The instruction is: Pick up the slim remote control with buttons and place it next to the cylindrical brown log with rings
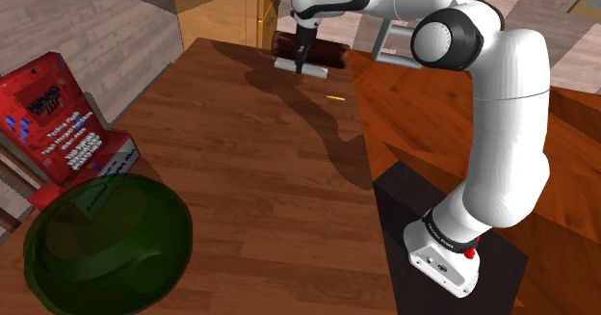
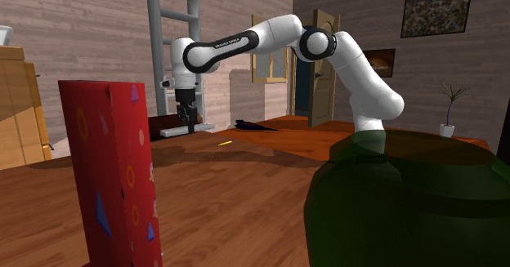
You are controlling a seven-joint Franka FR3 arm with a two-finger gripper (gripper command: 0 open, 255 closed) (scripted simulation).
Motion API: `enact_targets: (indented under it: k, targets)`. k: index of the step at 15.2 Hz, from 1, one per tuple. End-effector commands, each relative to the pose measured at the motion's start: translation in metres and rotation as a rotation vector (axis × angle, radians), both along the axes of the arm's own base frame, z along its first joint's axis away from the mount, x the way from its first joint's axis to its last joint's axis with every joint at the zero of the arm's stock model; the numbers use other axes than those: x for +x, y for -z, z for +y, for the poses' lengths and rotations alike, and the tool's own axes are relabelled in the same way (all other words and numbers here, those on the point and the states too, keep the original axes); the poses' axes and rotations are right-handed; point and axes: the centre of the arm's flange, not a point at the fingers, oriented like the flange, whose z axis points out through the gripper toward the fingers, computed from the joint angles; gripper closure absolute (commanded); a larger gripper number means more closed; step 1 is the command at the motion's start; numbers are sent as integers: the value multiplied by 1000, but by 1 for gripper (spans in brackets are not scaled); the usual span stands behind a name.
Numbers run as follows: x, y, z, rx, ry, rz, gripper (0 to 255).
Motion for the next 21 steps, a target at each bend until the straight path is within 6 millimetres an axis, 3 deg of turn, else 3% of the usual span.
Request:
enact_targets:
  k: [1,13,21]
  targets:
    - [0,11,0,0,0,-1,255]
    - [0,72,0,0,0,-1,255]
    - [0,72,0,0,0,-1,255]
